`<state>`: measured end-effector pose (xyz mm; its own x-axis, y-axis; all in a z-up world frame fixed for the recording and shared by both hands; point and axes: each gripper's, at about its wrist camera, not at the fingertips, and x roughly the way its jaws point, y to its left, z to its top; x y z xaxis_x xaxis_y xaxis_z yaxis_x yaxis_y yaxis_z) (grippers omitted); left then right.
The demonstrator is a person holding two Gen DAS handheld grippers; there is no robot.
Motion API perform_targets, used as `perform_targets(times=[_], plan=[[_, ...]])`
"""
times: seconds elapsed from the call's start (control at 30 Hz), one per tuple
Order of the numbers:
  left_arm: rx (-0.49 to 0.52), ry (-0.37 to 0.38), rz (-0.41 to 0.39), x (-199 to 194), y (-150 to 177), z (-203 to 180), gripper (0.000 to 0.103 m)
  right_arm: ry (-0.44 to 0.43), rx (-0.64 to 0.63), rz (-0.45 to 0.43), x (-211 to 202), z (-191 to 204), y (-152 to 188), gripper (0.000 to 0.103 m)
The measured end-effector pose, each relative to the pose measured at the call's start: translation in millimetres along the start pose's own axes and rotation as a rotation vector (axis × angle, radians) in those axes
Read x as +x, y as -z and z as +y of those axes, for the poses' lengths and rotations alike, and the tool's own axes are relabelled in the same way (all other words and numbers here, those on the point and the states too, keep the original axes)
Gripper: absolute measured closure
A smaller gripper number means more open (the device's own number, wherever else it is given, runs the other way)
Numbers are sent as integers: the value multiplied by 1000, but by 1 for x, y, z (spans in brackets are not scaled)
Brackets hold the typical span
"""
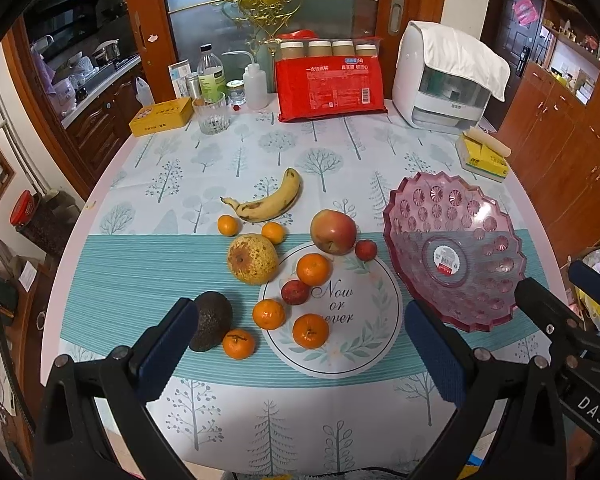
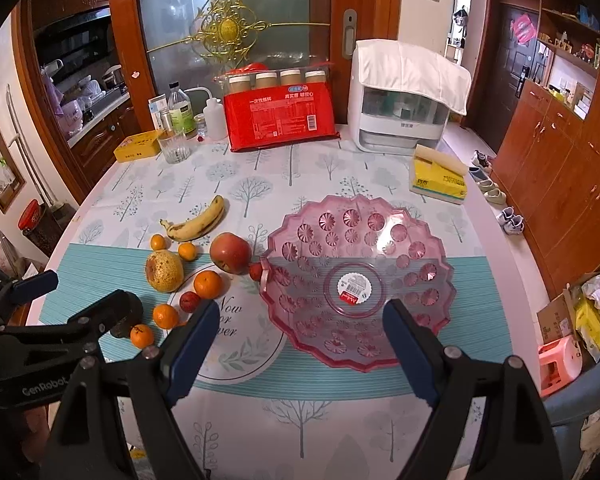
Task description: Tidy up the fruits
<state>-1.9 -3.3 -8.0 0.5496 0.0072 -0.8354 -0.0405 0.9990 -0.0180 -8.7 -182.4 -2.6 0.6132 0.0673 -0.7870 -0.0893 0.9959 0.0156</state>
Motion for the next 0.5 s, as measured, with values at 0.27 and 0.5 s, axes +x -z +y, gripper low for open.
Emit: perform_targets(times=[0.27,0.5], plan=[[7,-4,18,0,1,-1,6,-13,-9,-5,1,2,0,19],[8,-10,20,0,0,-2,6,-23,3,9,3,-1,1,19]])
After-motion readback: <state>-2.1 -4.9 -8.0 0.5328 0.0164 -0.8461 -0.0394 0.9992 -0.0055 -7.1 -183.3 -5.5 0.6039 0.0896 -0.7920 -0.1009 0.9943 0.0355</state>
